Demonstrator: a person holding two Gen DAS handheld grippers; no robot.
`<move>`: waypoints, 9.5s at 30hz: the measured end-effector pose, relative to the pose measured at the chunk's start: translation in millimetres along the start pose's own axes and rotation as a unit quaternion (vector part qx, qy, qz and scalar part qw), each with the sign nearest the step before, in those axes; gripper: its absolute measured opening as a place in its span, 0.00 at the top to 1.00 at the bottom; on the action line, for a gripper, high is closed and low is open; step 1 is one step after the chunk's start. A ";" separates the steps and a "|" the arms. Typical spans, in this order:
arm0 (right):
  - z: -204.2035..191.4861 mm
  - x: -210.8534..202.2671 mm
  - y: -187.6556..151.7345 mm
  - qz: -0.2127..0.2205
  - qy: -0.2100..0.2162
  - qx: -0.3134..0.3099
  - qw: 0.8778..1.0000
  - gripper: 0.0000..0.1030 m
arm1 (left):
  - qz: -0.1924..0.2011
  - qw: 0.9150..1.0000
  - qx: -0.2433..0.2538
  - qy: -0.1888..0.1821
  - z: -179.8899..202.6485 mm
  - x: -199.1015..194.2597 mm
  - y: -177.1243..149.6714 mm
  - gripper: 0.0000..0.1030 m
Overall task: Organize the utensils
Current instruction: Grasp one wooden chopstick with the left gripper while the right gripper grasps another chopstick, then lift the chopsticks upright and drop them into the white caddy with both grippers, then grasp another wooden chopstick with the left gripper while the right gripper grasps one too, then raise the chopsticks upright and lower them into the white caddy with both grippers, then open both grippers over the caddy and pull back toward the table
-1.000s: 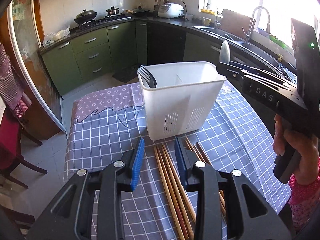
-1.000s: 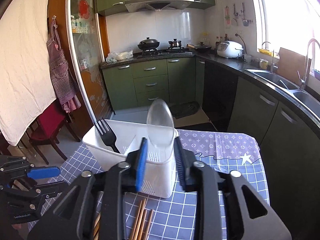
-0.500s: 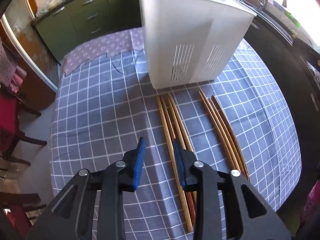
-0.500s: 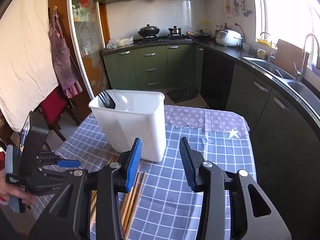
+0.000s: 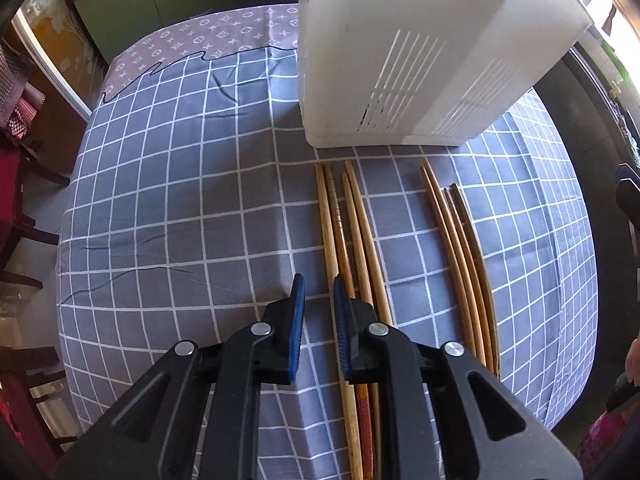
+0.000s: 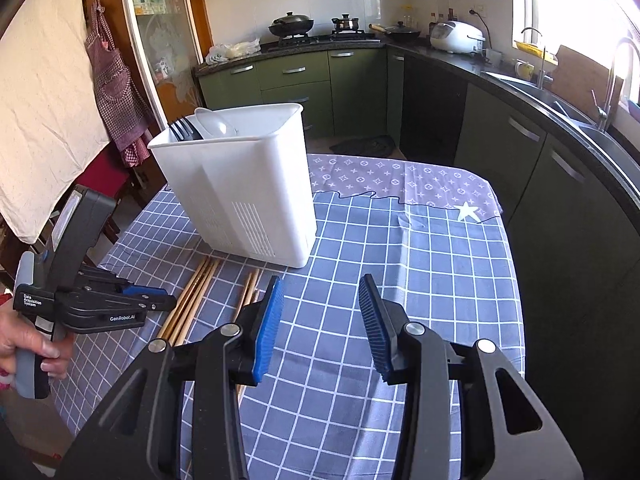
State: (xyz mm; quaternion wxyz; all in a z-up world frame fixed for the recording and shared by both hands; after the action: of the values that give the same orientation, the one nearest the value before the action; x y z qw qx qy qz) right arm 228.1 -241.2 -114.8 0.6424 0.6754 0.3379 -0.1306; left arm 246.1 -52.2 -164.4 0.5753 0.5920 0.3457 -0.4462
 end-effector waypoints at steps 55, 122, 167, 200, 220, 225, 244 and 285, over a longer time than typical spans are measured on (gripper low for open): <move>-82.8 64.3 -22.0 -0.149 0.059 0.000 0.987 0.94 | 0.196 0.980 0.035 -0.005 -9.8 -114.0 -21.5 0.93; -26.0 -20.3 156.6 0.061 0.079 0.006 0.995 0.88 | 0.327 0.943 0.061 -0.010 48.3 -202.5 137.4 0.93; -19.8 44.0 -14.3 -0.138 0.089 -0.007 0.986 0.84 | -0.014 1.000 0.006 0.011 15.5 8.9 2.5 0.86; -74.0 118.0 -42.6 -0.244 0.064 -0.063 0.966 0.84 | 0.099 0.994 0.037 0.000 2.4 -52.5 -6.1 0.93; -96.2 118.3 -38.3 -0.226 0.056 -0.064 0.970 0.94 | 0.146 0.987 0.067 -0.009 8.7 -87.2 -17.8 0.93; -91.7 66.4 -9.0 -0.151 0.067 -0.061 0.984 0.94 | 0.165 0.983 0.076 -0.009 6.1 -104.1 -21.6 0.93; -53.3 -37.7 18.3 -0.033 0.086 -0.036 0.995 0.94 | 0.206 0.973 0.098 -0.019 8.7 -146.3 -27.4 0.93; -25.9 -15.8 212.0 0.071 0.068 0.021 0.995 0.94 | 0.337 0.938 0.065 -0.043 39.7 -186.0 137.0 0.93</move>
State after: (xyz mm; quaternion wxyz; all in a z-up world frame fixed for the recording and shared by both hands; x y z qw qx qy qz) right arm 342.1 -209.7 63.7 0.6112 0.7184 0.3290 -0.0460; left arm 299.8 -85.7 61.3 0.6662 0.6905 0.0709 -0.2727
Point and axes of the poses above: each gripper's, at about its wrist camera, not at the fingertips, and x roughly the way its jaws point, z to its right, y to its top, the point moved 3 cm from there along x, roughly the way its jaws point, and after that the axes turned 9 degrees about z, right-handed, at the moved point
